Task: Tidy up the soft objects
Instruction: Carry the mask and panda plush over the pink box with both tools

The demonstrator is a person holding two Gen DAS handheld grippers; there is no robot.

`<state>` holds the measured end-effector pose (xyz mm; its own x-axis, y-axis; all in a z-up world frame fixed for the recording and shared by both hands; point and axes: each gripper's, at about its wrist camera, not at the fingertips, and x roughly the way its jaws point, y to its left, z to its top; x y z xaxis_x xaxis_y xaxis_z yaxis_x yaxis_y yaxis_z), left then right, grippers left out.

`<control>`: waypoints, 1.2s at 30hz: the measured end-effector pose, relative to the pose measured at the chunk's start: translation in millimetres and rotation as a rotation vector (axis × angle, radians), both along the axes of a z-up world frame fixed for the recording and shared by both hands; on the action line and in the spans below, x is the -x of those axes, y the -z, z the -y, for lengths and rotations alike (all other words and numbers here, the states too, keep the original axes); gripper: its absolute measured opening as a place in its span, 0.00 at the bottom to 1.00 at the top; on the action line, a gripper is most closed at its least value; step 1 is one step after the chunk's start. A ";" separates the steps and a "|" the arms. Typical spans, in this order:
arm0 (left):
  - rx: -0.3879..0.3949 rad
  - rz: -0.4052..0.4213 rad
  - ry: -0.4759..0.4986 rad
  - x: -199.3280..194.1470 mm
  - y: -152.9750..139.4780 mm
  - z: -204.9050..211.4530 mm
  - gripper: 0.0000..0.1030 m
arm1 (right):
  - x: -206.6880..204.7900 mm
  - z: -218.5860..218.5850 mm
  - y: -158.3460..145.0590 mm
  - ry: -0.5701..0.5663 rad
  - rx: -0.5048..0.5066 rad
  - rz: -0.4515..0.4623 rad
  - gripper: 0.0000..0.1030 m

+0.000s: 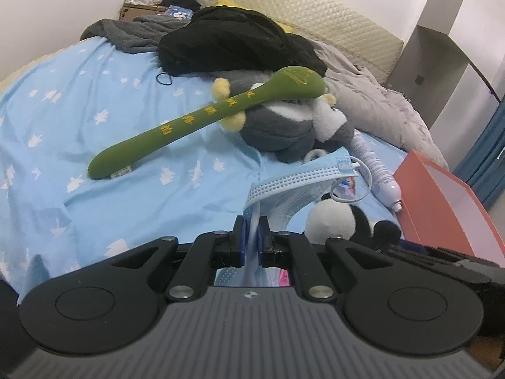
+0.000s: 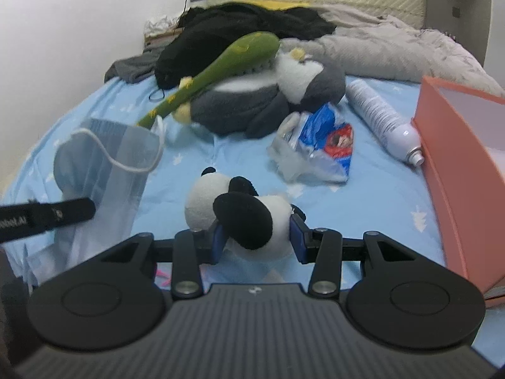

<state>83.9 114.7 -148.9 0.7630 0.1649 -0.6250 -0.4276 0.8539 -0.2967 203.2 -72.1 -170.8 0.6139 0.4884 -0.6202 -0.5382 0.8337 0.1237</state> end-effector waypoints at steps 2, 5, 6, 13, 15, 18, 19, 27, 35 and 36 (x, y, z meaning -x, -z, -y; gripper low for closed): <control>-0.001 0.000 0.014 -3.8 -4.3 4.1 0.08 | 0.5 6.5 -7.6 0.013 -0.012 0.011 0.44; -0.010 -0.001 0.042 -11.7 -12.3 11.8 0.08 | -0.4 19.9 -21.1 0.040 -0.037 0.016 0.44; -0.013 -0.004 0.050 -14.7 -15.4 15.1 0.08 | -0.5 24.8 -26.1 0.048 -0.044 0.020 0.44; -0.007 0.006 0.124 -38.4 -40.0 40.6 0.08 | -1.7 60.7 -55.8 0.114 -0.075 0.030 0.44; -0.008 0.010 0.151 -46.0 -47.6 51.0 0.08 | -3.0 72.5 -62.7 0.137 -0.079 0.033 0.44; -0.009 0.015 0.196 -58.4 -58.5 67.7 0.08 | -4.6 94.2 -73.2 0.181 -0.085 0.034 0.44; -0.008 0.017 0.211 -62.2 -61.8 73.4 0.08 | -4.8 100.6 -76.4 0.194 -0.086 0.032 0.44; 0.011 0.026 0.363 -99.5 -79.3 128.8 0.08 | -6.5 158.4 -98.8 0.319 -0.092 0.032 0.44; 0.027 -0.002 0.510 -154.3 -86.8 184.8 0.08 | -17.7 226.6 -103.7 0.470 -0.086 -0.034 0.44; 0.034 -0.005 0.527 -163.5 -87.9 193.5 0.08 | -19.4 234.0 -104.2 0.485 -0.082 -0.039 0.44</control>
<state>247.4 -78.7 -61.0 0.7341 -0.2610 -0.6269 0.0561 0.9434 -0.3270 222.5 -306.1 -66.6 0.7597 0.2001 -0.6187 -0.0844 0.9738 0.2112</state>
